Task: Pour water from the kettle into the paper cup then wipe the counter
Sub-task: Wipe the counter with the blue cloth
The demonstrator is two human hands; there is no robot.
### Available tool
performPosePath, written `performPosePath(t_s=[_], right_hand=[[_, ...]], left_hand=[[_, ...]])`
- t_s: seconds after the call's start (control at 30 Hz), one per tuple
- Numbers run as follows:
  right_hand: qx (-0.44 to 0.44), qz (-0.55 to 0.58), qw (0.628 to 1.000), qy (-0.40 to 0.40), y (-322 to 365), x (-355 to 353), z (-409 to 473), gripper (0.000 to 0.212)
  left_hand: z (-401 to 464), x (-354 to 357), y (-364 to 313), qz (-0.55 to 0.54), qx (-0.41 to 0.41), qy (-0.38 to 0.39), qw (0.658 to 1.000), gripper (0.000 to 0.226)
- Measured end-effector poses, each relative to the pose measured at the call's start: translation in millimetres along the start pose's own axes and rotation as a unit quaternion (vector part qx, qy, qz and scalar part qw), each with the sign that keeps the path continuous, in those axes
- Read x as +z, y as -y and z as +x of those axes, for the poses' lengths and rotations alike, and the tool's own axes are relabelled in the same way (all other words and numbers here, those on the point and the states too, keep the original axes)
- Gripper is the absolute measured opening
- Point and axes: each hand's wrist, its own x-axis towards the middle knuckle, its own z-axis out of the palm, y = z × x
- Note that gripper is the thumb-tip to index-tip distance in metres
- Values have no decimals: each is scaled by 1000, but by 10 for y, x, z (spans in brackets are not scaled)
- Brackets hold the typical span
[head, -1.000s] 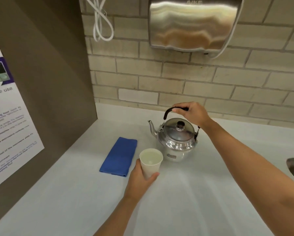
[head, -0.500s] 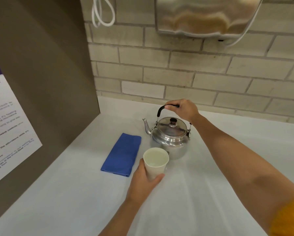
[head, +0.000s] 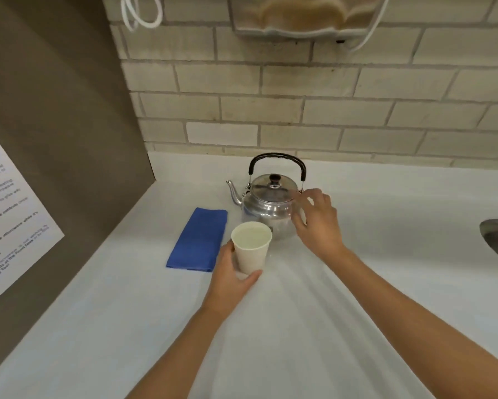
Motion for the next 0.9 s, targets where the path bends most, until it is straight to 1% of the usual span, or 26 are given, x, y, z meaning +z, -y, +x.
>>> performPosePath(t_s=[0.1,0.17,0.23,0.33,0.4,0.5,0.53,0.57,0.63,0.7,0.77,0.9], right_hand=[[26,-37,997,68,-182,23,-560,38],[51,-42,993,97,-283,29,-851,38],[70,-43,992,96,-339,33,-1033,38],[82,-39,992,87,-333,47,-1102,36],[82,-45,991,96,-314,54,-1084,36],[83,-53,989,111,-325,71,-1083,33],[87,-53,988,112,-326,76,-1087,33],[90,-53,988,111,-323,79,-1092,32],[93,-51,989,105,-312,74,-1089,32],[92,-52,989,103,-304,70,-1092,32],[93,-52,988,108,-304,66,-1088,32],[104,-45,987,118,-291,44,-1093,33]], left_hand=[[-183,-288,7,81,55,26,995,73],[-225,-507,18,117,90,38,988,68],[-117,-687,30,145,113,30,983,58],[308,-835,82,231,94,17,968,47],[657,-834,164,322,63,45,944,45],[996,-739,323,439,35,121,890,47],[1039,-703,372,453,33,137,880,47],[1046,-672,406,455,28,138,879,47],[1002,-631,445,458,29,114,881,47],[882,-617,430,478,34,84,873,47],[677,-666,426,491,48,81,866,47],[230,-1108,603,458,79,104,879,47]])
